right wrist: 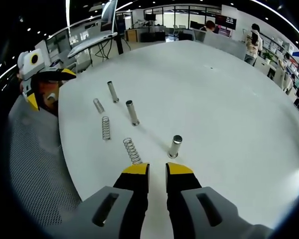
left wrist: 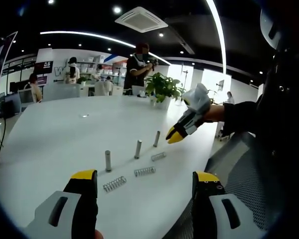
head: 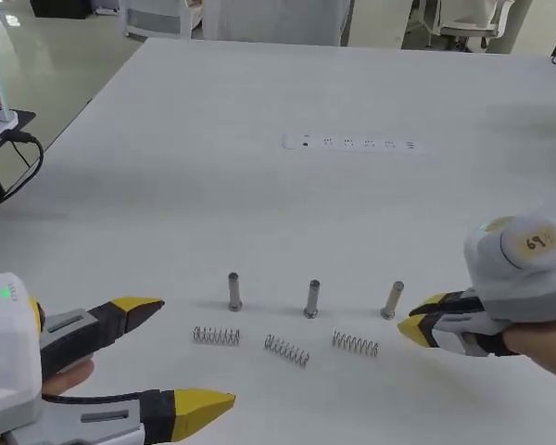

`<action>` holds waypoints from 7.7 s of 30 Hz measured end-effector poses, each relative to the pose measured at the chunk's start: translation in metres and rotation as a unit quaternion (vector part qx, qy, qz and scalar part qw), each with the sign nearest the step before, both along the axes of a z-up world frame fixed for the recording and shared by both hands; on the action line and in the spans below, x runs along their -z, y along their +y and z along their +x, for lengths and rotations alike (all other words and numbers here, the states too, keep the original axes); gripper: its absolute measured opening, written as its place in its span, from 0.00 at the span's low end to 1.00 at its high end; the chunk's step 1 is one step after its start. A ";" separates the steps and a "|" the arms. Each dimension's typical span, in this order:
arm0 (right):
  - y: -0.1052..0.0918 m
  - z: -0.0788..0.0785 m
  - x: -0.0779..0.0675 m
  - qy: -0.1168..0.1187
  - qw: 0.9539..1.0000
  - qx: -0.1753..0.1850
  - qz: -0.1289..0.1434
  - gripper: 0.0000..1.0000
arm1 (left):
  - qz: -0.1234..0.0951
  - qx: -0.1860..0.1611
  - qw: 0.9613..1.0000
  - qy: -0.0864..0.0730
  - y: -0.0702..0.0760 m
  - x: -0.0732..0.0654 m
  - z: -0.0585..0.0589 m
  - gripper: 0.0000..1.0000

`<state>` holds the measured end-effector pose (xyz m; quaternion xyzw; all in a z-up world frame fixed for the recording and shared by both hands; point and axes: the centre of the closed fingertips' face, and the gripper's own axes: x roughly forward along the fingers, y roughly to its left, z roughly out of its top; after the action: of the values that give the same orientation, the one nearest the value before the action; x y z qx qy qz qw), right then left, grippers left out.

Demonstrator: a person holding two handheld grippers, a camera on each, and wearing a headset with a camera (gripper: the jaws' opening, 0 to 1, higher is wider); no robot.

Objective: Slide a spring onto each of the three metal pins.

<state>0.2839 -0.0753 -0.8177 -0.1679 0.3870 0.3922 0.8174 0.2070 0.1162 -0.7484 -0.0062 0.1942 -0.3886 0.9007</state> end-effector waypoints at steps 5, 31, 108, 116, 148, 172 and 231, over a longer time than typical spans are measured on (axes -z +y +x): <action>0.010 -0.008 0.007 0.009 0.999 -0.032 -0.001 0.12 | 0.000 0.000 1.000 0.000 0.000 0.000 0.000 0.74; 0.034 -0.013 0.031 0.020 0.992 -0.122 -0.035 0.12 | 0.000 -0.001 1.000 0.001 0.001 0.000 0.000 0.74; 0.096 -0.060 -0.060 -0.037 0.961 -0.273 0.006 0.08 | 0.020 0.134 0.991 -0.002 -0.032 -0.018 -0.002 0.49; 0.106 -0.066 -0.067 -0.042 0.952 -0.303 0.003 0.08 | -0.001 0.154 0.988 -0.005 -0.042 -0.023 0.007 0.40; 0.114 -0.088 -0.074 -0.051 0.922 -0.384 0.006 0.08 | -0.013 0.225 0.974 -0.004 -0.070 -0.021 -0.006 0.09; 0.112 -0.093 -0.076 -0.054 0.918 -0.393 0.013 0.08 | -0.007 0.241 0.971 -0.005 -0.073 -0.021 -0.012 0.02; 0.121 -0.101 -0.105 -0.023 0.923 -0.379 0.069 0.08 | -0.024 0.258 0.966 -0.011 -0.080 -0.030 -0.016 0.02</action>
<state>0.1831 0.0458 -0.7124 -0.2544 0.2480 0.6940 0.6262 0.1908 0.0362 -0.7184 0.0269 0.1697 -0.6120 0.7720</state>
